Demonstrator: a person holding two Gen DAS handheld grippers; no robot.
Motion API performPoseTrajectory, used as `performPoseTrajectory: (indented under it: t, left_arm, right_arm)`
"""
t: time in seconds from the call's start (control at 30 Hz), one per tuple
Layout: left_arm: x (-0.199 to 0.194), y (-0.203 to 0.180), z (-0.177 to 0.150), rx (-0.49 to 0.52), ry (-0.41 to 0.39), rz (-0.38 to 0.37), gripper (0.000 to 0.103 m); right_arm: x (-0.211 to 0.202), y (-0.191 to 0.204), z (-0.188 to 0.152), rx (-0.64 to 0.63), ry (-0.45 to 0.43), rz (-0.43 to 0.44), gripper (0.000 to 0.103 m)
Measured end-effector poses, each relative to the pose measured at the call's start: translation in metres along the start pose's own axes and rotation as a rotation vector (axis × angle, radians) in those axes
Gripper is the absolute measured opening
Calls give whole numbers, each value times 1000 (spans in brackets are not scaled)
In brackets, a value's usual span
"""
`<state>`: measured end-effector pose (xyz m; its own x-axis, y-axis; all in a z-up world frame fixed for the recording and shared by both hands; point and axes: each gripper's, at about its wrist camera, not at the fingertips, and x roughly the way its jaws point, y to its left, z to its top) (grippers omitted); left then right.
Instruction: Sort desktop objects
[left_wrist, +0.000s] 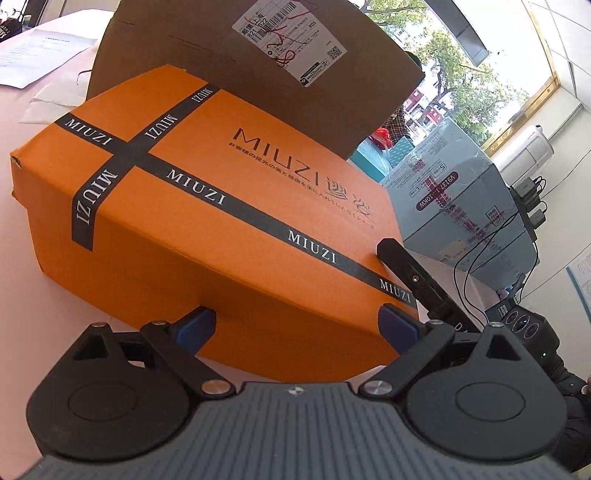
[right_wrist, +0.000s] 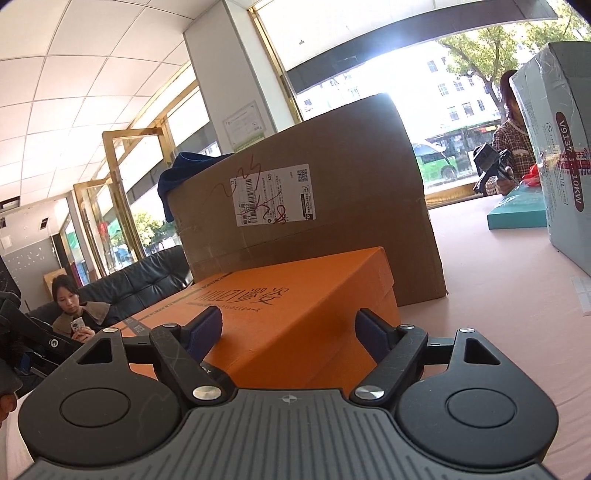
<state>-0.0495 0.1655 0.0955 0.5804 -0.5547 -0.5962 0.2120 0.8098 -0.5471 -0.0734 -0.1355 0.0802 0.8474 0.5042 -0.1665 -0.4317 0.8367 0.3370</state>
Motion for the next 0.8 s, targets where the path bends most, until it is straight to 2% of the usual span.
performPoseTrajectory:
  t: [0.3, 0.4, 0.6, 0.7, 0.8]
  left_arm:
    - [-8, -24, 4, 79, -40, 43, 94]
    - [-11, -34, 6, 127, -79, 45, 94]
    - [2, -41, 7, 172, -59, 50, 94]
    - [-8, -44, -1, 237, -94, 80, 94]
    - [-32, -39, 0, 243, -166, 69, 94]
  right_arm:
    - [-5, -2, 5, 27, -41, 7, 78]
    - [0, -2, 5, 16, -33, -8, 78]
    - [5, -6, 4, 31, -4, -7, 78]
    - [4, -8, 4, 43, 1, -3, 78]
    - [5, -13, 3, 92, 12, 11, 78]
